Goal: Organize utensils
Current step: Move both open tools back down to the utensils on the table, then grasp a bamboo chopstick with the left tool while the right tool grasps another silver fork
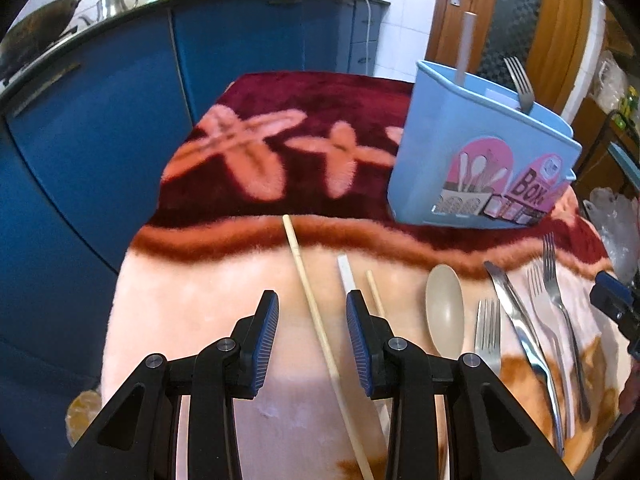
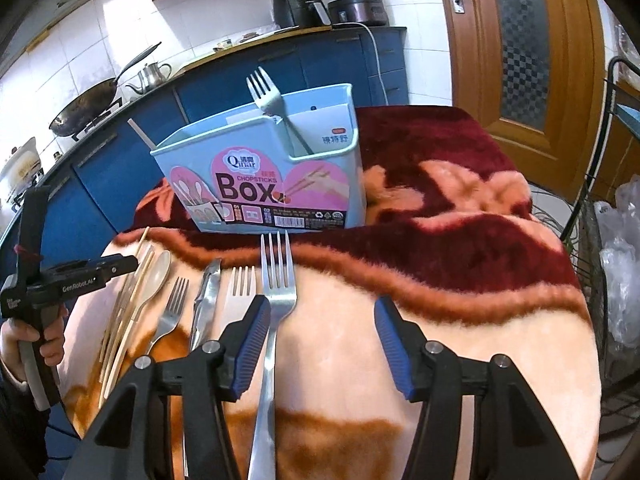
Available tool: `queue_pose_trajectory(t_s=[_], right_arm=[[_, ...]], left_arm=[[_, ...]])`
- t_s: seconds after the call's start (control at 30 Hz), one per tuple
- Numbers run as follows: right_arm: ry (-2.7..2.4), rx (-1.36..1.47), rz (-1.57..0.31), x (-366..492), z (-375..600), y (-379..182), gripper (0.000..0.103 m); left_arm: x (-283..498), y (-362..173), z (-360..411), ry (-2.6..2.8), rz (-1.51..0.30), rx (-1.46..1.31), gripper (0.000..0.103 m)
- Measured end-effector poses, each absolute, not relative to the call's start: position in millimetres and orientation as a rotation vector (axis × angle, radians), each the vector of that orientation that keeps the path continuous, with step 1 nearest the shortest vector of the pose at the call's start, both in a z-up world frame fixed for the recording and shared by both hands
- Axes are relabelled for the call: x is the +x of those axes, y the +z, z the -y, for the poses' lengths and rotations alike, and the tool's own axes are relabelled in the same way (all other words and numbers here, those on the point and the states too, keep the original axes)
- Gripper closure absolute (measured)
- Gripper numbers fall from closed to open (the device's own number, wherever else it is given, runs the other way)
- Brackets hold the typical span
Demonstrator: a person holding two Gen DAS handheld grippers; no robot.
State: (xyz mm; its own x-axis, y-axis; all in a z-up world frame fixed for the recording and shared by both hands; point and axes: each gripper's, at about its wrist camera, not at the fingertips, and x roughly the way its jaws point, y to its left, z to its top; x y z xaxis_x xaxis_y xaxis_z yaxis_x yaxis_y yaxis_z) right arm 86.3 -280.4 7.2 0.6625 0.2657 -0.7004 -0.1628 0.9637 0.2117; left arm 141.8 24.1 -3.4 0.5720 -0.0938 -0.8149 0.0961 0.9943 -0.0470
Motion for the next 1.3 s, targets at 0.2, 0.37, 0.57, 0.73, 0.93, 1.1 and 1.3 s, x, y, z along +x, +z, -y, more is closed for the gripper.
queue_pose_trajectory(t_s=[0.2,0.37,0.57,0.73,0.93,1.1,1.3], right_arm=[[0.282,0.118,-0.803,89.5,273.1,9.8,0.045],[0.292,0.117,-0.809,96.7,269.1,10.3,0.044],[0.299,0.112,-0.822,101.6,265.3,10.6,0.044],[0.294,0.110,-0.830,101.8,266.2,9.2,0.044],[0.298,0.113,-0.852,108.3,266.1,4.5,0.044],[0.329,0.151,-0.885,122.0,265.4,-2.5,0.044],[0.382,0.183,-0.904,139.8,266.9,-7.9,0.049]], left_arm=[[156.4,-9.6,-32.3,-0.112,-1.016,-0.088,0.067],[160.9,-12.8,-31.5,-0.112,-1.024,-0.102,0.074],[163.5,-13.8,-39.4,-0.114,-1.019,-0.143,0.098],[155.0,-6.7,-47.1,-0.123,-0.987,-0.209,0.099],[138.0,15.2,-43.0,-0.155,-0.894,-0.196,0.099],[125.0,28.7,-36.9,-0.206,-0.828,-0.191,0.099],[106.7,48.7,-25.7,-0.269,-0.719,-0.167,0.099]])
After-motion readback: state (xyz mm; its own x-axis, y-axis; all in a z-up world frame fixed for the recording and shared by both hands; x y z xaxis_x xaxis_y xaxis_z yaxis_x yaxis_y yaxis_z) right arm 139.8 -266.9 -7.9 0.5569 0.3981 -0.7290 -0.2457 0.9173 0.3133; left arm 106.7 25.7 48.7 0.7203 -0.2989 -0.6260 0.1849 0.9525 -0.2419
